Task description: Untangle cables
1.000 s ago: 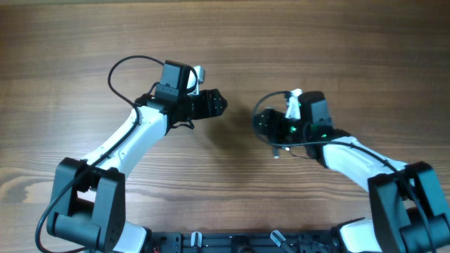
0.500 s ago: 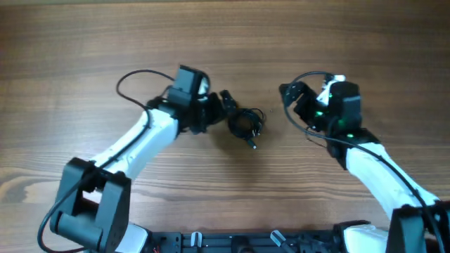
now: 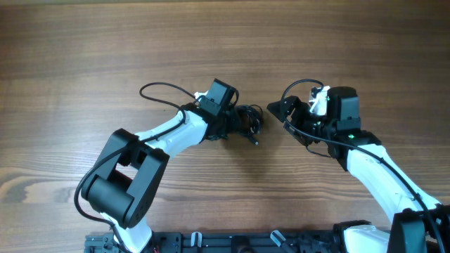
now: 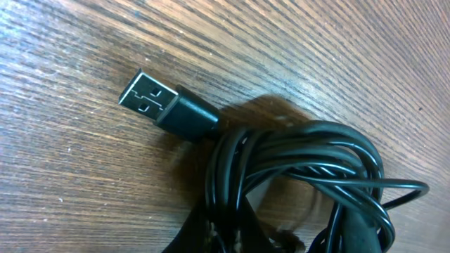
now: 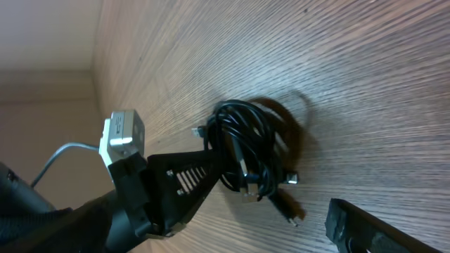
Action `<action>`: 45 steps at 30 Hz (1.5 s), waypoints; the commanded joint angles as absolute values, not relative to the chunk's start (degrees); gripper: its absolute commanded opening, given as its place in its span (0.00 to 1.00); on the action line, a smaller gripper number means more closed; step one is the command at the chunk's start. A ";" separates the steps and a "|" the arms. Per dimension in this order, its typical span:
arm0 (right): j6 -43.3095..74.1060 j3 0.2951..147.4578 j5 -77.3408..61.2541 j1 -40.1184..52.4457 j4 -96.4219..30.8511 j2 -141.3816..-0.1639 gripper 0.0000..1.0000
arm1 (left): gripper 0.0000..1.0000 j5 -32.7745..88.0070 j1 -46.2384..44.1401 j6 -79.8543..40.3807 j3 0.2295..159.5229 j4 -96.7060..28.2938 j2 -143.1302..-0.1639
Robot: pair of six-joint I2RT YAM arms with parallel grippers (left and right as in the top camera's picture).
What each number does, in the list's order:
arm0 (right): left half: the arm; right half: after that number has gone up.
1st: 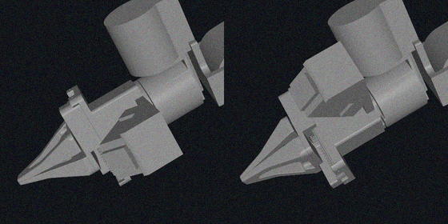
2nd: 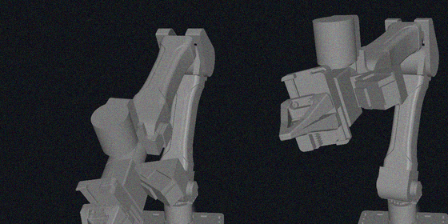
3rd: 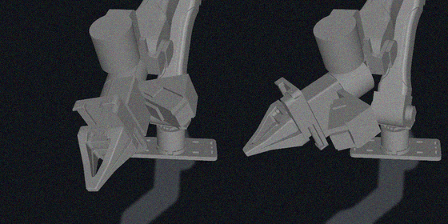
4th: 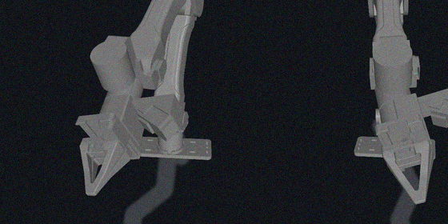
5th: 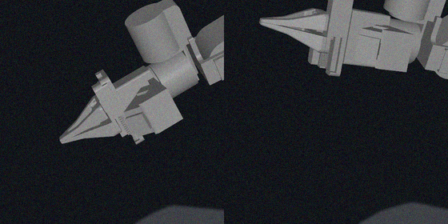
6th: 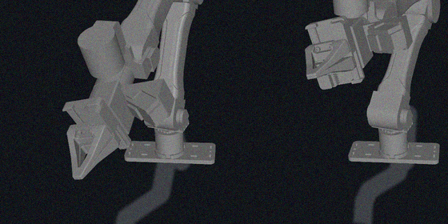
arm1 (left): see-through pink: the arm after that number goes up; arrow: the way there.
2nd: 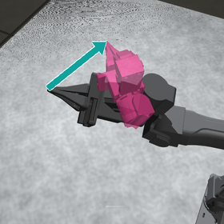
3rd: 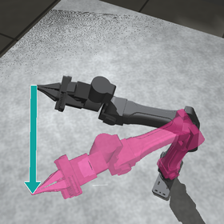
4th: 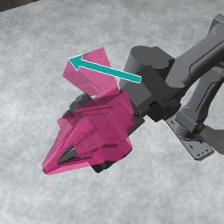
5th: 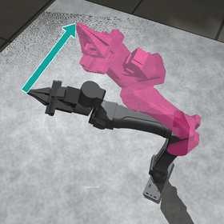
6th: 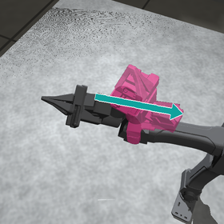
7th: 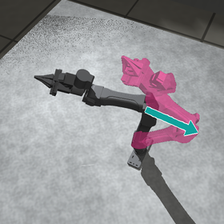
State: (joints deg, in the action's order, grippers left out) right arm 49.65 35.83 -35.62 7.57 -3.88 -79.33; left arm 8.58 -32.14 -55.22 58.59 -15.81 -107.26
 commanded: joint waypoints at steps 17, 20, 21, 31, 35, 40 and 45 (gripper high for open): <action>49.50 35.94 -34.92 7.90 -3.99 -78.52 1.00 | 0.04 7.22 -30.41 -25.67 58.19 -26.44 -89.56; 49.50 35.94 -34.39 7.90 -4.21 -78.52 1.00 | 0.04 8.14 -30.41 -25.67 58.19 -26.41 -89.56; 49.47 35.94 -34.39 7.90 -4.38 -78.52 1.00 | 0.04 8.29 -30.41 -25.63 58.19 -26.44 -89.56; 24.84 35.94 -43.18 7.92 -6.98 -78.52 0.52 | 0.04 10.02 -30.24 -16.64 58.19 -26.61 -85.47; 21.12 35.94 -44.77 7.92 -4.34 -78.52 0.49 | 0.04 13.34 -30.24 -13.41 58.19 -26.68 -85.49; 17.98 35.94 -50.22 9.74 1.28 -78.52 0.59 | 0.04 13.52 -30.24 -13.74 58.19 -26.63 -85.49; 18.26 35.94 -40.77 16.64 1.15 -78.54 0.31 | 0.04 15.62 -30.24 -13.93 58.19 -26.26 -85.47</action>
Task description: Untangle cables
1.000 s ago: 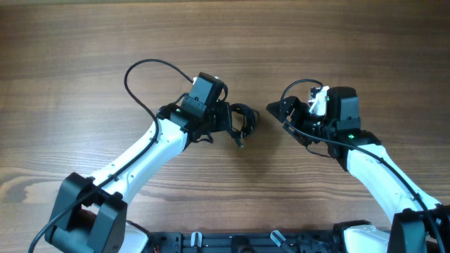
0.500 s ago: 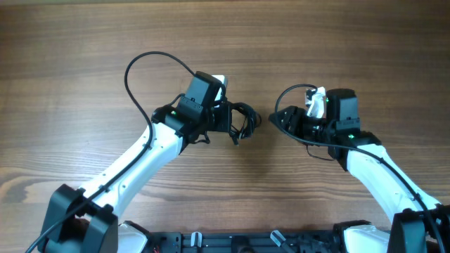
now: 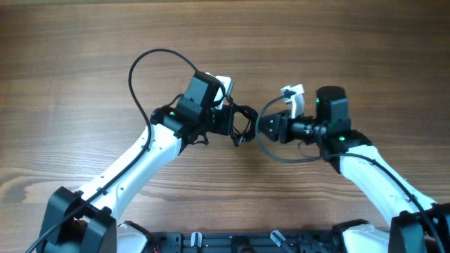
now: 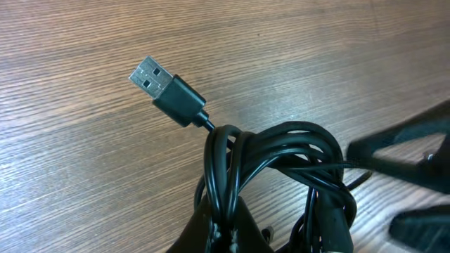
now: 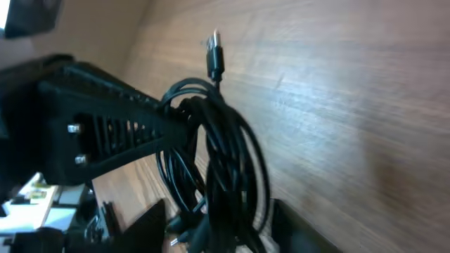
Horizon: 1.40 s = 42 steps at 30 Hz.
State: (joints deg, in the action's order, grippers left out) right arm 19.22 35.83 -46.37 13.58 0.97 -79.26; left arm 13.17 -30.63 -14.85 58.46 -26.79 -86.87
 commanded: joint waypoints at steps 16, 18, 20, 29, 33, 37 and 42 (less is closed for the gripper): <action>36.03 35.94 -35.62 5.78 -3.22 -78.52 0.18 | 0.04 17.61 -19.66 -32.75 58.19 -22.92 -85.49; 42.33 35.94 -31.62 5.78 -5.67 -78.52 0.44 | 0.04 19.51 -20.43 -32.75 58.19 -19.57 -85.49; 43.97 35.94 -31.07 5.78 -6.76 -78.52 0.62 | 0.04 19.51 -20.80 -31.90 58.19 -18.68 -85.49; 43.48 35.94 -31.11 5.78 -6.94 -78.52 0.88 | 0.04 20.78 -24.69 -28.67 58.19 -18.37 -85.49; 43.48 35.94 -31.40 5.78 -6.94 -78.54 0.91 | 0.04 20.80 -25.93 -28.67 58.19 -17.93 -85.49; 43.46 35.94 -32.23 5.82 -6.85 -78.52 0.94 | 0.04 21.47 -26.96 -25.65 58.19 -15.86 -85.49; 43.46 35.94 -35.68 5.82 -4.23 -78.54 0.95 | 0.04 21.43 -28.27 -19.68 58.19 -15.81 -85.49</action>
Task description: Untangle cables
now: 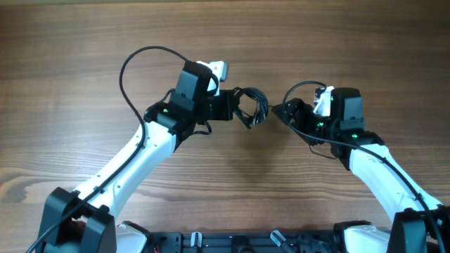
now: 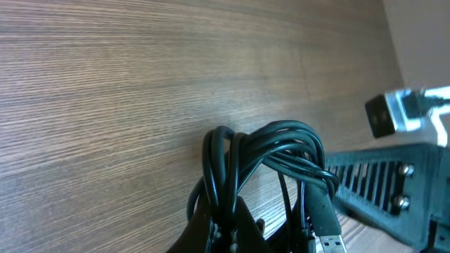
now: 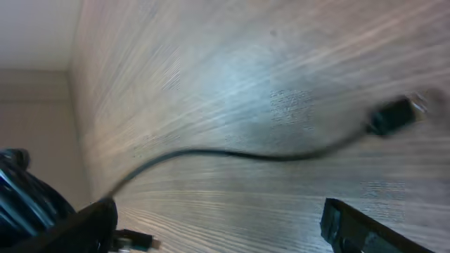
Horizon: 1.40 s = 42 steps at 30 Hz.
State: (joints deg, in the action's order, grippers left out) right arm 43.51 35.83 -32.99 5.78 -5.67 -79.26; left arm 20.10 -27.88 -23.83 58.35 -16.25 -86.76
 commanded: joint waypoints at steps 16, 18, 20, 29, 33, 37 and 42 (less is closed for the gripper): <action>42.04 35.94 -41.87 5.82 1.30 -78.54 0.95 | 0.04 29.32 -24.03 -19.64 58.19 -11.97 -85.49; 39.11 35.94 -44.53 5.82 1.54 -78.54 0.95 | 0.04 29.30 -24.03 -17.85 58.19 -12.05 -85.49; 33.76 35.94 -49.08 5.82 3.44 -78.54 0.95 | 0.04 29.28 -24.03 -13.56 58.19 -12.16 -85.49; 28.23 35.94 -54.28 5.98 9.37 -78.54 0.94 | 0.04 24.32 -24.05 -9.32 58.19 -12.19 -85.49; 28.69 35.94 -50.39 5.98 8.29 -78.54 0.85 | 0.04 24.12 -24.16 -12.12 58.19 -12.16 -85.49; 28.95 35.94 -54.46 6.11 8.08 -78.54 0.68 | 0.04 20.75 -24.16 -19.94 58.19 -12.21 -85.49; 31.62 35.94 -55.13 9.78 8.64 -78.54 0.56 | 0.04 10.46 -26.89 -29.21 58.19 -12.23 -85.49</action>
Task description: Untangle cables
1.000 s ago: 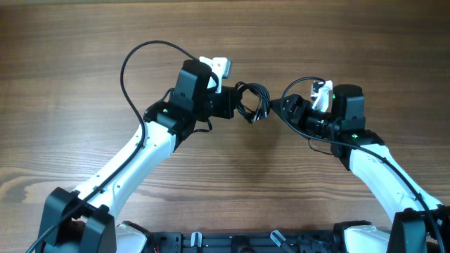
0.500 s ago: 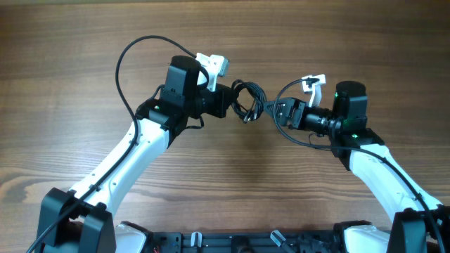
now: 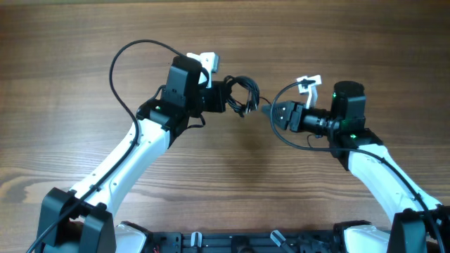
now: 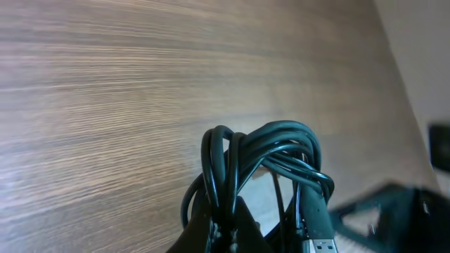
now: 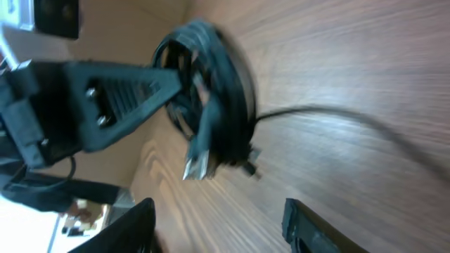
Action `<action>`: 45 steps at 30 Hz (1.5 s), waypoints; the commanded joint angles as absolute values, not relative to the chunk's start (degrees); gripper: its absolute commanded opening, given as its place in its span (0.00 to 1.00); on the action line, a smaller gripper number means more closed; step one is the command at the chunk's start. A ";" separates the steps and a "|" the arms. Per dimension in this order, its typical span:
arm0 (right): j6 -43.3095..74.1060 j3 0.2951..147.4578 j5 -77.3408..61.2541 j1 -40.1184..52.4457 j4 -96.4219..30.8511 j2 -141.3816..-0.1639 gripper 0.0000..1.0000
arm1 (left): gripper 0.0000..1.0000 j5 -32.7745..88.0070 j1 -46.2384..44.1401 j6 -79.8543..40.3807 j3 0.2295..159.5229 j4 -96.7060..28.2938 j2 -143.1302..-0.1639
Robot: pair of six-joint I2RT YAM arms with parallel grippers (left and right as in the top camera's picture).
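A bundle of black cables (image 3: 243,95) hangs off the table in my left gripper (image 3: 226,97), which is shut on several of its loops. In the left wrist view the coil (image 4: 261,160) rises above the closed fingertips (image 4: 225,235), and a USB plug (image 4: 320,246) dangles at the bottom. My right gripper (image 3: 273,112) faces the bundle from the right, a short way off. It is open, with nothing between its fingers (image 5: 137,225). The right wrist view shows the coil (image 5: 211,77), a hanging USB plug (image 5: 197,165) and one strand (image 5: 316,116) trailing right.
The wooden table (image 3: 70,140) lies under both arms. A black camera lead (image 3: 116,67) loops out to the left of the left arm. Another thin lead (image 3: 281,140) curls around the right wrist.
The left gripper, still holding the bundle, sits slightly farther up and left. The right gripper has turned toward the bundle; its view showed a loose strand and plug over the table then, and now the coil.
First the bundle lay on the table at the left gripper's fingers, the right gripper open to its right. Then the left held it raised with the right gripper's fingers close around it. The right gripper then stood back, a strand trailing; now it faces the coil again.
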State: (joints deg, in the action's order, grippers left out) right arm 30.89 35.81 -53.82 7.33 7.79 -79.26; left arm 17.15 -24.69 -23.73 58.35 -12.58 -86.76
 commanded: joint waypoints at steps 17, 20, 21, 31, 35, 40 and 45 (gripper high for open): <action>35.11 35.94 -39.81 14.61 12.23 -78.52 0.19 | 0.04 6.42 -36.23 -28.75 58.19 -12.53 -85.49; 37.10 35.94 -37.26 14.61 12.38 -78.54 0.17 | 0.04 9.65 -38.39 -28.77 58.19 -10.70 -85.49; 37.67 35.94 -37.28 14.61 12.47 -78.54 0.17 | 0.04 9.54 -38.79 -28.75 58.19 -10.41 -85.49; 40.47 35.99 -49.82 10.83 16.47 -77.56 0.49 | 0.04 7.62 -34.22 -28.77 58.19 -11.79 -85.49; 37.12 35.99 -50.22 7.40 14.46 -73.73 0.54 | 0.04 7.62 -34.22 -28.80 58.19 -11.77 -85.49; 32.67 35.99 -36.36 7.38 -3.03 -64.62 0.62 | 0.04 7.60 -34.22 -28.77 58.19 -11.77 -85.49; 33.17 35.99 -32.34 7.53 -11.03 -61.43 0.83 | 0.04 7.60 -34.22 -29.04 58.19 -10.90 -85.49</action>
State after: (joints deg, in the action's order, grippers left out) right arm 33.98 35.94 -35.24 7.44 -10.68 -61.63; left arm 7.33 -34.48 -28.45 58.35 -11.81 -86.63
